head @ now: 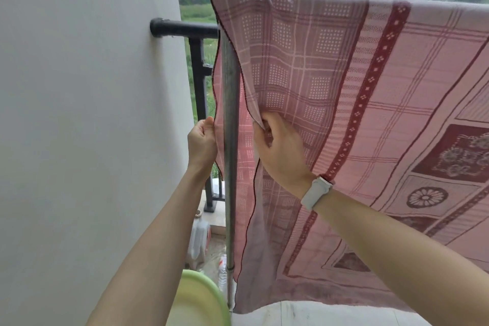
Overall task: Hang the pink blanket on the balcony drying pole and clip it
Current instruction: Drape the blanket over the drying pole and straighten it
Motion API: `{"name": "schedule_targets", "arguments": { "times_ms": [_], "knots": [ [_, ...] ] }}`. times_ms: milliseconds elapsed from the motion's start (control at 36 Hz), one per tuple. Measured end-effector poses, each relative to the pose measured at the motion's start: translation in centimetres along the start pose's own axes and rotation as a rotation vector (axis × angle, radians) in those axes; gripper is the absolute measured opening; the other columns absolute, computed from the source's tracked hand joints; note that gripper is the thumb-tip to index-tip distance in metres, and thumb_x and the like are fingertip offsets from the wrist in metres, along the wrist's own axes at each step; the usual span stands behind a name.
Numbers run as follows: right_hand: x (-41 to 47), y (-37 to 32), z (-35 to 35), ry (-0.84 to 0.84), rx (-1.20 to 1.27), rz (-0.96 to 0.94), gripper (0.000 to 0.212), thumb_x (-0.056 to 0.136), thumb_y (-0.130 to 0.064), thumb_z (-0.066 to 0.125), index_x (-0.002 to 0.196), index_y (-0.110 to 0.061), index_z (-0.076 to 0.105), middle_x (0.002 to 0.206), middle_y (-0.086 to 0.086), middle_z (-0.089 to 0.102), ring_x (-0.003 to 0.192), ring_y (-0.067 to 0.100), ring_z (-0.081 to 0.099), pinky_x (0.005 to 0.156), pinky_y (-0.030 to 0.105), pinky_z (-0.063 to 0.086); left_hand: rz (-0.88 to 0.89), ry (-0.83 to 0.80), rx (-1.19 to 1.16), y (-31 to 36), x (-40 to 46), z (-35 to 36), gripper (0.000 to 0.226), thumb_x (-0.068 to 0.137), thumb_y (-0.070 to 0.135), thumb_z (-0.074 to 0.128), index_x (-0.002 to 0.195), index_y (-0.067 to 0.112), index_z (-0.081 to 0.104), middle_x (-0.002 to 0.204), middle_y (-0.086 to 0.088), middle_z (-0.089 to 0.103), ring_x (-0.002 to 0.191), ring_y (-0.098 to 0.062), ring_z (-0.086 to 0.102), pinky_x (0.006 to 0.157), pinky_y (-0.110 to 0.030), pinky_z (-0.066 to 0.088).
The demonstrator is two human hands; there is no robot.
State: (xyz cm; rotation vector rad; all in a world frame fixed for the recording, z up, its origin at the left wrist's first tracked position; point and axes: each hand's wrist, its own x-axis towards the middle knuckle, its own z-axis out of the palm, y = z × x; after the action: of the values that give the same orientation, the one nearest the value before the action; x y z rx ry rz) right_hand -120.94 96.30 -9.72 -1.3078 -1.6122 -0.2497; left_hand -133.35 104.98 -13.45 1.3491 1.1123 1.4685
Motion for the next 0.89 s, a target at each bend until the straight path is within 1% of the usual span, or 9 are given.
{"name": "schedule_targets", "arguments": {
  "times_ms": [111, 222, 306, 361, 472, 611, 694, 778, 889],
  "knots": [
    [0.5, -1.1, -0.5, -0.029, -0.024, -0.091, 0.017, 0.086, -0.017, 0.056, 0.102, -0.01, 0.056, 0.082, 0.001, 0.063, 0.073, 0.013, 0.058, 0.069, 0.028, 0.05, -0.048, -0.006, 0.011, 0.3, 0.5, -0.8, 0.033, 0.1, 0.027, 0.036, 0.075, 0.016, 0.054, 0.081, -0.009, 0.057, 0.074, -0.018, 0.054, 0.068, -0.031, 0.048],
    [0.4, -1.2, -1.4, -0.14, -0.051, -0.156, 0.038, 0.087, -0.031, 0.05, 0.121, -0.013, 0.052, 0.1, 0.0, 0.062, 0.09, 0.015, 0.058, 0.085, 0.035, 0.048, -0.091, -0.199, -0.048, 2.3, 0.4, -1.4, 0.033, 0.099, 0.034, 0.035, 0.093, 0.013, 0.06, 0.094, -0.007, 0.065, 0.087, -0.018, 0.061, 0.083, -0.037, 0.047],
    [0.8, -1.2, -1.9, -0.136, -0.056, -0.212, 0.039, 0.087, -0.022, 0.047, 0.124, -0.01, 0.051, 0.11, 0.005, 0.059, 0.099, 0.019, 0.055, 0.086, 0.039, 0.048, -0.094, -0.317, -0.137, 5.5, 0.7, -1.8, 0.062, 0.088, 0.061, 0.031, 0.119, 0.013, 0.056, 0.121, -0.005, 0.061, 0.114, -0.022, 0.056, 0.104, -0.046, 0.038],
    [1.5, -1.5, -2.0, -0.1, -0.061, -0.243, 0.039, 0.085, -0.012, 0.048, 0.124, -0.008, 0.052, 0.114, 0.006, 0.058, 0.104, 0.021, 0.053, 0.087, 0.04, 0.047, -0.043, -0.361, -0.261, 8.4, 0.9, -1.9, 0.074, 0.079, 0.073, 0.033, 0.123, 0.017, 0.054, 0.128, -0.005, 0.058, 0.119, -0.024, 0.054, 0.106, -0.048, 0.037],
    [3.1, -2.4, -2.8, -0.031, -0.073, -0.323, 0.04, 0.081, 0.0, 0.05, 0.121, -0.005, 0.054, 0.115, 0.009, 0.057, 0.106, 0.025, 0.053, 0.088, 0.044, 0.045, 0.187, -0.413, -0.256, 13.6, 0.6, -1.6, 0.066, 0.065, 0.073, 0.05, 0.11, 0.025, 0.06, 0.104, 0.008, 0.067, 0.098, -0.012, 0.063, 0.082, -0.029, 0.05],
    [5.0, -3.0, -4.5, 0.024, -0.109, -0.39, 0.038, 0.081, 0.001, 0.049, 0.117, -0.005, 0.058, 0.119, 0.008, 0.058, 0.115, 0.026, 0.05, 0.096, 0.045, 0.04, 0.32, -0.148, -0.209, 16.4, 0.6, -0.1, 0.016, 0.083, 0.023, 0.066, 0.095, 0.013, 0.062, 0.076, 0.012, 0.069, 0.074, -0.005, 0.065, 0.069, -0.021, 0.051],
    [5.8, -2.9, -5.8, 0.058, -0.158, -0.418, 0.039, 0.082, -0.003, 0.047, 0.119, -0.006, 0.057, 0.12, 0.008, 0.057, 0.117, 0.026, 0.047, 0.1, 0.047, 0.037, 0.364, -0.089, -0.252, 16.8, 0.3, 0.4, 0.011, 0.088, 0.013, 0.06, 0.094, 0.004, 0.061, 0.064, 0.021, 0.065, 0.065, 0.003, 0.062, 0.062, -0.015, 0.049],
    [6.7, -2.6, -6.9, 0.065, -0.219, -0.468, 0.039, 0.084, -0.005, 0.045, 0.122, -0.006, 0.055, 0.123, 0.01, 0.055, 0.124, 0.027, 0.042, 0.105, 0.052, 0.033, 0.355, -0.104, -0.31, 17.6, 0.3, 0.7, 0.009, 0.09, 0.013, 0.057, 0.092, 0.005, 0.06, 0.061, 0.022, 0.063, 0.063, 0.004, 0.061, 0.062, -0.016, 0.049],
    [8.0, -2.4, -8.2, 0.114, -0.343, -0.517, 0.039, 0.085, -0.007, 0.047, 0.123, -0.008, 0.056, 0.127, 0.009, 0.055, 0.129, 0.025, 0.04, 0.111, 0.058, 0.018, 0.288, 0.003, -0.345, 18.4, 2.0, 0.4, 0.017, 0.088, 0.017, 0.061, 0.072, 0.022, 0.067, 0.064, 0.015, 0.067, 0.069, -0.005, 0.061, 0.08, -0.034, 0.052]
  ]
}}
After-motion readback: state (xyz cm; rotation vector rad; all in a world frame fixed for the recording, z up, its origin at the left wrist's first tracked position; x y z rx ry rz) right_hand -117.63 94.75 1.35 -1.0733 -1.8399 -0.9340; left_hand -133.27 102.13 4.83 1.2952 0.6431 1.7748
